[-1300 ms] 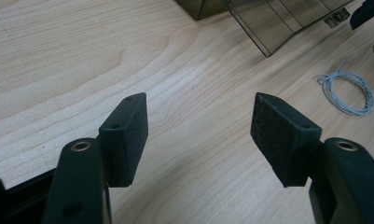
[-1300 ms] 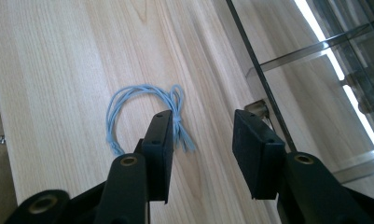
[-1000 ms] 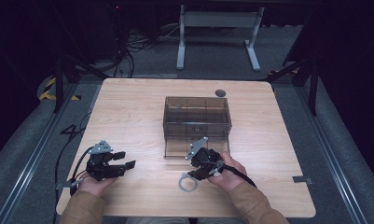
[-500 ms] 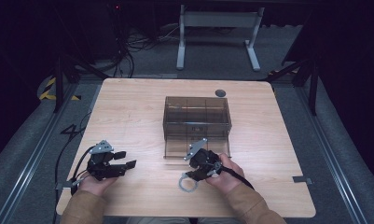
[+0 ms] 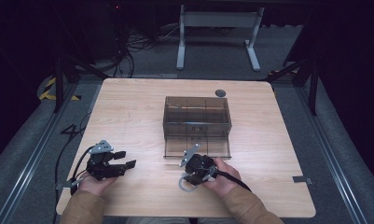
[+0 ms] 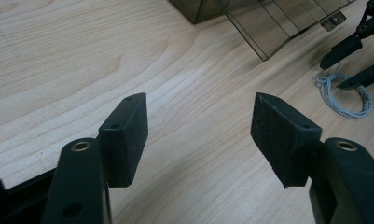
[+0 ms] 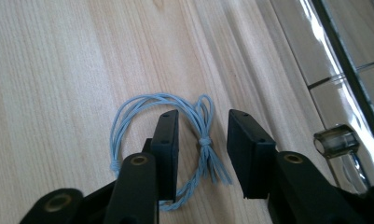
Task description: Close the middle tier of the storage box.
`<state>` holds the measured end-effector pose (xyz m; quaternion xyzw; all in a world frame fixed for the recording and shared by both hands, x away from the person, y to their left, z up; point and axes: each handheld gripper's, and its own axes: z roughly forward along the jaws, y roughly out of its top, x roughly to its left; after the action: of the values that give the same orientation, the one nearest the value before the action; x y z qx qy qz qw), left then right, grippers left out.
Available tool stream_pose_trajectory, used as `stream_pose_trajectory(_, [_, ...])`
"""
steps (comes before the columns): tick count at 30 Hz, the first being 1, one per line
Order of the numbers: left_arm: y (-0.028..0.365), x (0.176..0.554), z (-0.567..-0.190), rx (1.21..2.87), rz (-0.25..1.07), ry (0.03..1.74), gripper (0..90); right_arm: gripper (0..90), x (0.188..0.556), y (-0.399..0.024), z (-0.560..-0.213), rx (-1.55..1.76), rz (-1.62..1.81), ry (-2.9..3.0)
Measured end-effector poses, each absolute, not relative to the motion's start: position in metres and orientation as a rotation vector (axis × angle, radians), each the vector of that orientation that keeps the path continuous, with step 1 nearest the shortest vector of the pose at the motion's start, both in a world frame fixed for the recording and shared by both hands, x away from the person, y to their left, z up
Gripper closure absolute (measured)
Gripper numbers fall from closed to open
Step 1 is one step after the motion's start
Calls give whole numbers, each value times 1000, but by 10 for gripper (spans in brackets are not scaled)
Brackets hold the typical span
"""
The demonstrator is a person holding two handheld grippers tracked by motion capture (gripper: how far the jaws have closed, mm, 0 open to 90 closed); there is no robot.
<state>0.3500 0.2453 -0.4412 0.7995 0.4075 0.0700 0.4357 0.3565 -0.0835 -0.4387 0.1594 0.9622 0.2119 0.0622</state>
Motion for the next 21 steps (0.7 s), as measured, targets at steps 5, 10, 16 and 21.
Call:
stream_pose_trajectory(5, [245, 350, -441, 1991, 173, 1011, 375, 698, 356, -83, -439, 469, 626, 2901])
stream_pose_trajectory(10, [245, 350, -441, 1992, 175, 1011, 374, 756, 356, -83, -440, 466, 618, 2907])
stream_pose_trajectory(16, [245, 350, -441, 1991, 172, 1012, 375, 844, 356, -83, -440, 455, 608, 2915])
stream_pose_trajectory(21, [245, 350, -441, 1993, 175, 1011, 375, 848, 359, -84, -440, 465, 624, 2927])
